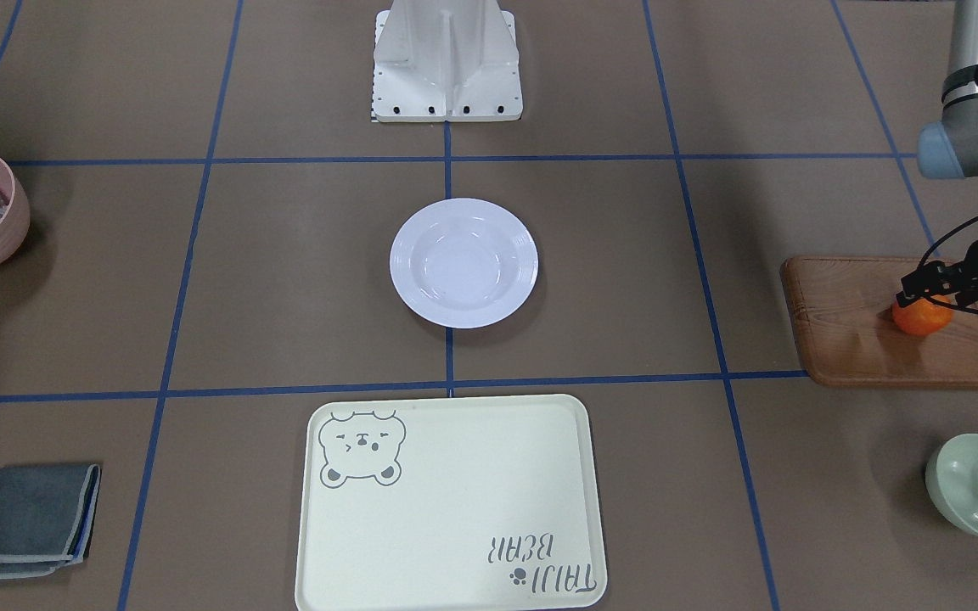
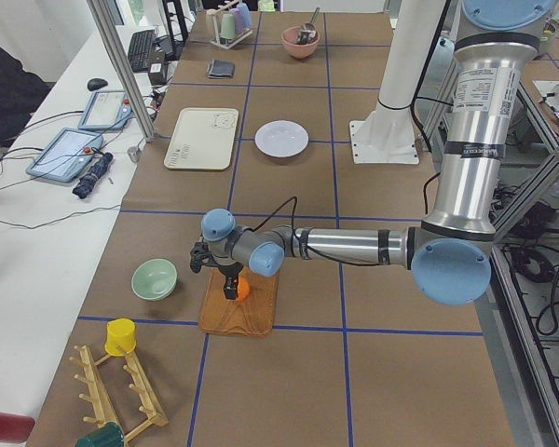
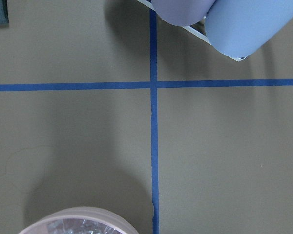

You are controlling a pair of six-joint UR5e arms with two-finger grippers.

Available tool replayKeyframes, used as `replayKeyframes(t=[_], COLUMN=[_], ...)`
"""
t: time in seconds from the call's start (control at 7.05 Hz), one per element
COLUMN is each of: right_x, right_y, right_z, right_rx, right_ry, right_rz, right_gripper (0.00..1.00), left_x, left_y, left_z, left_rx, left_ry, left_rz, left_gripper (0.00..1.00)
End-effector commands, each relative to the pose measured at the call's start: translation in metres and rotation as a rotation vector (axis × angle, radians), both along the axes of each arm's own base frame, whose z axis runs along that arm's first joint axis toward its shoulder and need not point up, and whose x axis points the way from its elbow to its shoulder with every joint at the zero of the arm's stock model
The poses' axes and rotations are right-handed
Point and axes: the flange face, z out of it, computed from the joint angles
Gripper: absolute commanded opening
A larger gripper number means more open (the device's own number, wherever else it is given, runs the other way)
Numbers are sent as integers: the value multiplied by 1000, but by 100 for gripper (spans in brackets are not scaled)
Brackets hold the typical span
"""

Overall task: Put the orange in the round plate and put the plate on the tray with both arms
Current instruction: 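Lower the left gripper onto the orange on the wooden tray and grasp it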

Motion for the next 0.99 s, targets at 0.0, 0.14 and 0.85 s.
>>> replayKeyframes(t=[0.0,0.14,0.85], right_x=[0,0,-1], right_y=[-1,-1,-2], right_z=[0,0,6], right_rx=[1,-1,-15], right_ry=[0,0,-15], right_rz=[-1,-1,1], right_gripper=[100,100,100], left_x=[3,5,6], left_y=[-2,-1,-2], left_z=[6,8,9], left_rx=[-7,-10,-6], left_ry=[-4,-5,-4], left_rz=[8,11,13], left_gripper=[99,98,98])
